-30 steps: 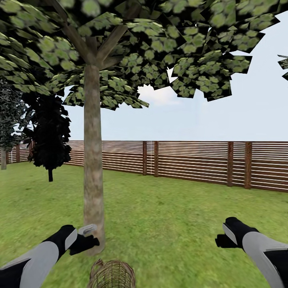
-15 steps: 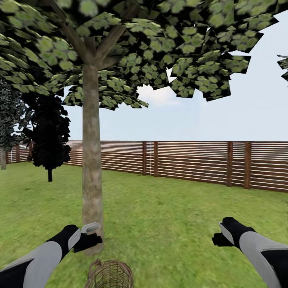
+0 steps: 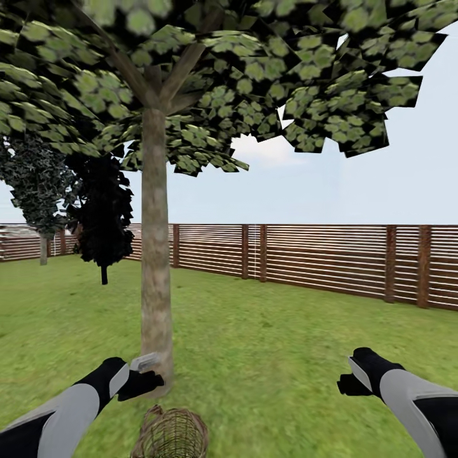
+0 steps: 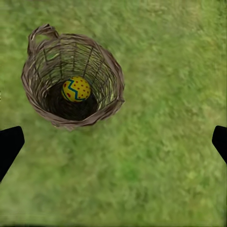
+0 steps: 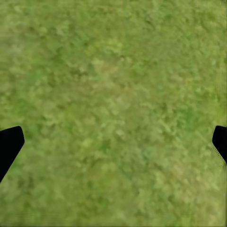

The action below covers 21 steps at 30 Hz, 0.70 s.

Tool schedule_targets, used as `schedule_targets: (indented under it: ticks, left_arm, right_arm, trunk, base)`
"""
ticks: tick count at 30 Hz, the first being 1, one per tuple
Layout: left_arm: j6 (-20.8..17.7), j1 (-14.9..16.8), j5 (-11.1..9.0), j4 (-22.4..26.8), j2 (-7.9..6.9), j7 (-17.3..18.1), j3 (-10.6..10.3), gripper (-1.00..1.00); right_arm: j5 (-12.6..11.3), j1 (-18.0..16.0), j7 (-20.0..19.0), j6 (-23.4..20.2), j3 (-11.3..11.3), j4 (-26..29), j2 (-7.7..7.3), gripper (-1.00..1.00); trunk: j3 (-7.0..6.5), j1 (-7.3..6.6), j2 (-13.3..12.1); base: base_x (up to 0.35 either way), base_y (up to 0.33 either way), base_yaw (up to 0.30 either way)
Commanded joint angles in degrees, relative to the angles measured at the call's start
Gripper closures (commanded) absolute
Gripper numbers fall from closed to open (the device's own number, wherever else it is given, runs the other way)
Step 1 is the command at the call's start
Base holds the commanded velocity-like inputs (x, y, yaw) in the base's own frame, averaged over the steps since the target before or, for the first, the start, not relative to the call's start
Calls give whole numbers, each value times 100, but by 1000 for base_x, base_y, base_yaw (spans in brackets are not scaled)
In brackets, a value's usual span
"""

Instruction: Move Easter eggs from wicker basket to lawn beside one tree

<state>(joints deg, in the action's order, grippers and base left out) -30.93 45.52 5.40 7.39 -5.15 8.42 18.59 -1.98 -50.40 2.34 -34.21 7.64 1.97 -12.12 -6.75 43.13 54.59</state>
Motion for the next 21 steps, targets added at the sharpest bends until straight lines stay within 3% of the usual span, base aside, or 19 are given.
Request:
schedule_targets:
  ticks: [1,2,4,8,10,11,15,19,21]
  left_arm:
    - [-30,1,54,8,-16,44,39,-100]
    - [-34,1,51,8,-36,59,43,-100]
    - [-52,1,58,8,-292,191,45,-100]
    - [-71,1,85,-94,-1016,920,22,-100]
    - [-65,1,92,-161,-1457,1367,5,-100]
    - [-64,1,95,-173,-1560,1464,2,-100]
    - [-49,1,190,-202,-1733,1603,-6,-100]
    - [-11,1,710,-212,-1788,1632,-4,-100]
    - [44,1,861,-246,-1787,1635,-4,-100]
  right_arm:
    - [-22,3,5,-33,35,10,-2,-100]
    - [-25,3,8,-33,35,7,-2,-100]
    - [-23,3,9,-33,39,-63,12,-100]
    - [-15,3,-3,-40,37,-124,27,-100]
    - [-14,3,-5,-46,36,-132,15,-100]
    - [-14,3,-5,-48,36,-133,4,-100]
    - [-22,3,-6,-50,35,-147,-38,-100]
    - [-18,3,-6,-47,40,-152,-46,-100]
    - [-15,3,-6,-45,43,-153,-40,-100]
  trunk:
    - [1,1,2]
    - [1,1,2]
    - [1,1,2]
    - [1,1,2]
    - [1,1,2]
    - [1,1,2]
    - [1,1,2]
    - [1,1,2]
    - [1,1,2]
  base:
    - [5,-342,254]
    - [33,-342,256]
    - [130,-326,259]
    - [207,-290,260]
    - [242,-270,260]
    - [249,-265,260]
    - [252,-262,258]
    - [257,-255,250]
    - [258,-252,249]
